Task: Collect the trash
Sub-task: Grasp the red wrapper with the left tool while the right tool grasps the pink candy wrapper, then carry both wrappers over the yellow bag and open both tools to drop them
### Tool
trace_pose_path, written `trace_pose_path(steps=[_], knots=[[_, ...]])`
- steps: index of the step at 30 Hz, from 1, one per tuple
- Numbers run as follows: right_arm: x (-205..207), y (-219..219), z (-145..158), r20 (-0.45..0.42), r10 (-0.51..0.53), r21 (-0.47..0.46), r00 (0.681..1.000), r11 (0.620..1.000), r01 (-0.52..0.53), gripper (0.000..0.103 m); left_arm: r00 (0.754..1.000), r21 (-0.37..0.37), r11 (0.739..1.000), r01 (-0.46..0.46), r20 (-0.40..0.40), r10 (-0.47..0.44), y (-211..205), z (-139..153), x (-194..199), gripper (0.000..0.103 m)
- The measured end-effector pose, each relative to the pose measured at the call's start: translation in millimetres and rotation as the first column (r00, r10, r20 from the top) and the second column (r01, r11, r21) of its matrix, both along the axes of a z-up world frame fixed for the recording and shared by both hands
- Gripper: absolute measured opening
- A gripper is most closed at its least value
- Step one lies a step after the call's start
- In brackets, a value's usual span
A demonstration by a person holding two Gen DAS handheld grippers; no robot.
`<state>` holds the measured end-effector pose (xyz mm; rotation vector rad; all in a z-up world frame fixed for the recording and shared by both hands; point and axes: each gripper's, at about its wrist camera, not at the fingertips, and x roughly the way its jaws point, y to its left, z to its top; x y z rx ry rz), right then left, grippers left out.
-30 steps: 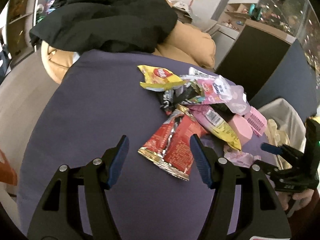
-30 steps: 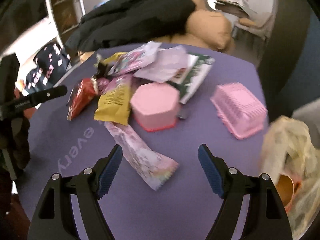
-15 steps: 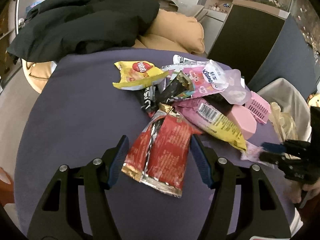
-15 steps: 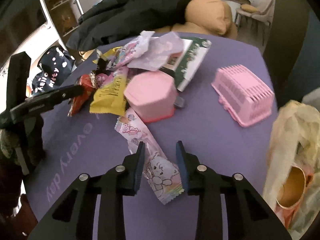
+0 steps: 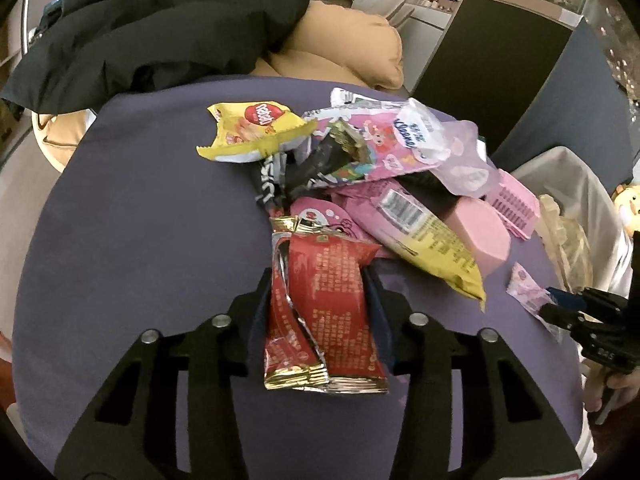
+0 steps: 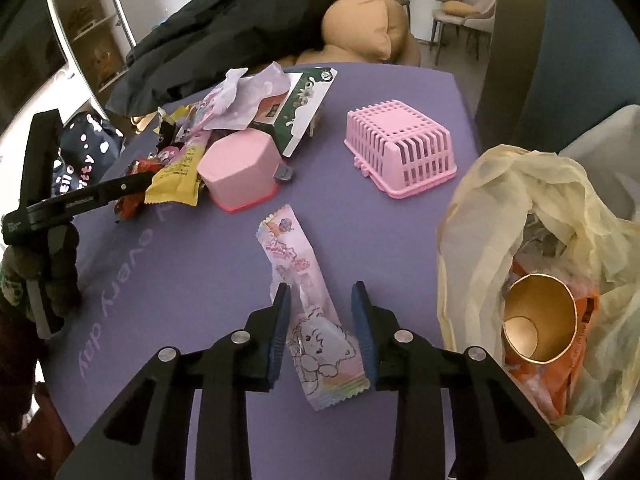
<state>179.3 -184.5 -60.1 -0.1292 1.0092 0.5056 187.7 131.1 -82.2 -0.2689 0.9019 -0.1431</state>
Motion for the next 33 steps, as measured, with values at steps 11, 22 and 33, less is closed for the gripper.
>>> trace_pose_path(steps=[11,22,33], knots=[[-12,3,2,-0.019,0.000,0.004,1.000,1.000,0.000,0.031,1.000,-0.075,0.997,0.025,0.003,-0.025,-6,10,-34,0.040],[-28,15,11,0.029,0.128,-0.066,0.991,0.990,-0.126,0.047,0.999,-0.062,0.998,0.020,0.032,-0.018,-15,15,-39,0.041],[-24,40,0,0.022,0.192,-0.090,0.981,0.978,-0.189,0.028,0.999,-0.074,0.997,0.038,0.023,-0.036,-19,10,-41,0.041]])
